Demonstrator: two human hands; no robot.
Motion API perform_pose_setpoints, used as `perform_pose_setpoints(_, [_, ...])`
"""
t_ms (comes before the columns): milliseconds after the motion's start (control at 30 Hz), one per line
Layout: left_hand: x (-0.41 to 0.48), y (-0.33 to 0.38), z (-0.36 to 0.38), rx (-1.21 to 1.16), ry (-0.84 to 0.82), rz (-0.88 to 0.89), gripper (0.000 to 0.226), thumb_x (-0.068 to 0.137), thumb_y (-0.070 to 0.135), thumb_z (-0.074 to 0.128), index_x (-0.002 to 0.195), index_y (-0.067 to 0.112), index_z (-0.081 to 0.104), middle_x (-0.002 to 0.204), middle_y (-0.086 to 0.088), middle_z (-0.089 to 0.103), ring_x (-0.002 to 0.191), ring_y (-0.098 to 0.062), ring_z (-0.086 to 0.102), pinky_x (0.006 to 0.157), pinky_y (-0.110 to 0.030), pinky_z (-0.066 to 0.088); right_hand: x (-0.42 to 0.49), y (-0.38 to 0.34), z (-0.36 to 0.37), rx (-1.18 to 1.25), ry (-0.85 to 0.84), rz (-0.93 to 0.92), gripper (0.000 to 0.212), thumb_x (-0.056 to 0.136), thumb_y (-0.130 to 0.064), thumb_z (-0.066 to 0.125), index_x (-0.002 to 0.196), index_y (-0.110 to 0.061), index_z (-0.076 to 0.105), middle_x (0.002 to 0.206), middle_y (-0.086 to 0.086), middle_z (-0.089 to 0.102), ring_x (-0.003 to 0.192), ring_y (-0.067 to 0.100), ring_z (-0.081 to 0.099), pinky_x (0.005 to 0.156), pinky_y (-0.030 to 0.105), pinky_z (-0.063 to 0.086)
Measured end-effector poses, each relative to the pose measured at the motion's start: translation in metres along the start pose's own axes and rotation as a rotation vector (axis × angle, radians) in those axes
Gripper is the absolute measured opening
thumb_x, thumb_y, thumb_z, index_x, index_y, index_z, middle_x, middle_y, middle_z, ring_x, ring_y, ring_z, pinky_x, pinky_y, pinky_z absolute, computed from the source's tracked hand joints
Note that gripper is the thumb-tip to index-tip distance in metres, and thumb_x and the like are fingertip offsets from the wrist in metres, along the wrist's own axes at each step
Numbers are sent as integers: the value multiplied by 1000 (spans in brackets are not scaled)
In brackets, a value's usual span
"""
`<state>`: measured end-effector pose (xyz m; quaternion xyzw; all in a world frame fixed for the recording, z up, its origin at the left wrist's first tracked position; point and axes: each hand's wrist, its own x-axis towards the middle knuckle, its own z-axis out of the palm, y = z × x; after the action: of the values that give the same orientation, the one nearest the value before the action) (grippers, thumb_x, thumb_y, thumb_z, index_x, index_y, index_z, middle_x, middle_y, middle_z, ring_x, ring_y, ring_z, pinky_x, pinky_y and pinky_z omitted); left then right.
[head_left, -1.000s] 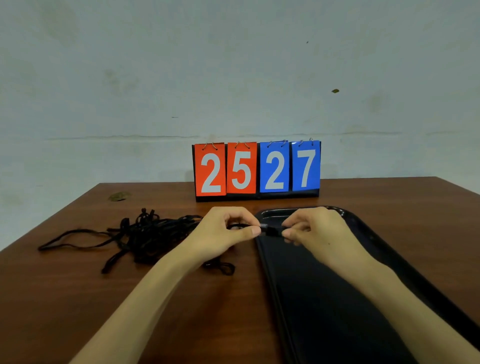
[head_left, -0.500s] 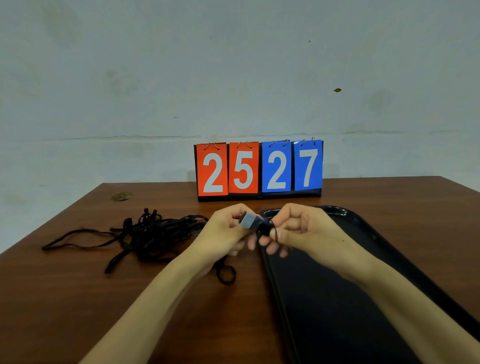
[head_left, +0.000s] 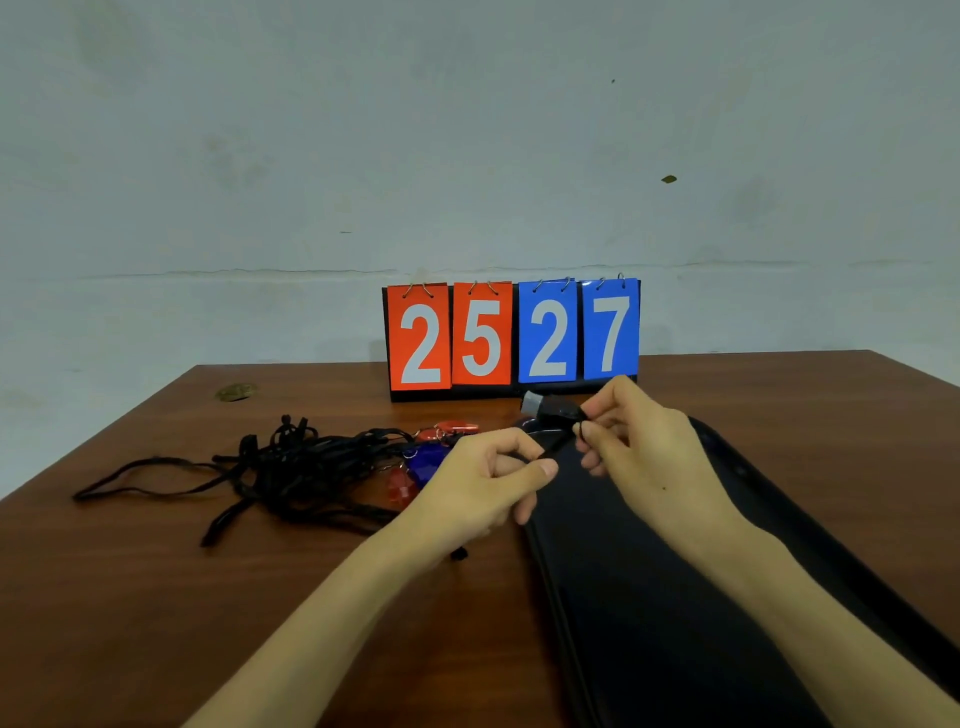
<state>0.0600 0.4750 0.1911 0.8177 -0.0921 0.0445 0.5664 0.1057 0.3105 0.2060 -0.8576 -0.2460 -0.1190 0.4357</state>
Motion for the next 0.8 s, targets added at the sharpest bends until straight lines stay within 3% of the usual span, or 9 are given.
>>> perform_pose_setpoints(167, [-1, 6, -11, 72, 147, 67, 17, 88, 23, 62, 80, 9, 66, 51, 10, 53, 37, 2, 43, 41, -5, 31, 2, 3, -2, -178, -88, -5, 7, 92, -16, 54, 92, -22, 52, 80, -7, 62, 72, 6, 62, 69, 20, 54])
perform_pose_setpoints(300, [-4, 10, -14, 150, 96, 86, 14, 87, 22, 63, 78, 14, 69, 45, 21, 53, 42, 9, 48, 43, -3, 33, 3, 4, -2, -195, -235, -12, 9, 91, -15, 56, 90, -24, 54, 78, -6, 63, 70, 5, 64, 64, 15, 53])
perform_pose_setpoints(400, [-5, 11, -17, 144, 61, 60, 21, 88, 25, 62, 69, 17, 68, 48, 17, 56, 42, 4, 47, 43, -5, 33, 1, 2, -2, -211, -392, -67, 16, 90, -14, 58, 87, -29, 53, 76, -6, 64, 69, 1, 65, 63, 14, 53])
perform_pose_setpoints(533, [-3, 6, -24, 56, 38, -36, 33, 90, 28, 58, 63, 9, 63, 52, -4, 46, 39, -5, 35, 40, -15, 27, -4, -4, 0, -10, -548, -89, 13, 89, -6, 57, 89, -18, 57, 78, 3, 67, 68, 11, 68, 64, 23, 57])
perform_pose_setpoints(667, [-3, 5, -27, 5, -2, -86, 37, 92, 27, 56, 60, 9, 59, 48, 0, 40, 39, -8, 31, 41, -18, 23, -7, -11, -2, 175, -637, -60, 10, 89, -3, 56, 89, -14, 57, 78, 7, 68, 69, 16, 69, 64, 26, 56])
perform_pose_setpoints(800, [-1, 1, -24, -20, 29, -106, 36, 90, 35, 56, 58, 17, 62, 51, 2, 48, 48, -12, 43, 50, -25, 33, -5, -13, -6, 317, -630, -29, 10, 88, 0, 56, 91, -9, 57, 77, 9, 70, 69, 22, 69, 63, 29, 56])
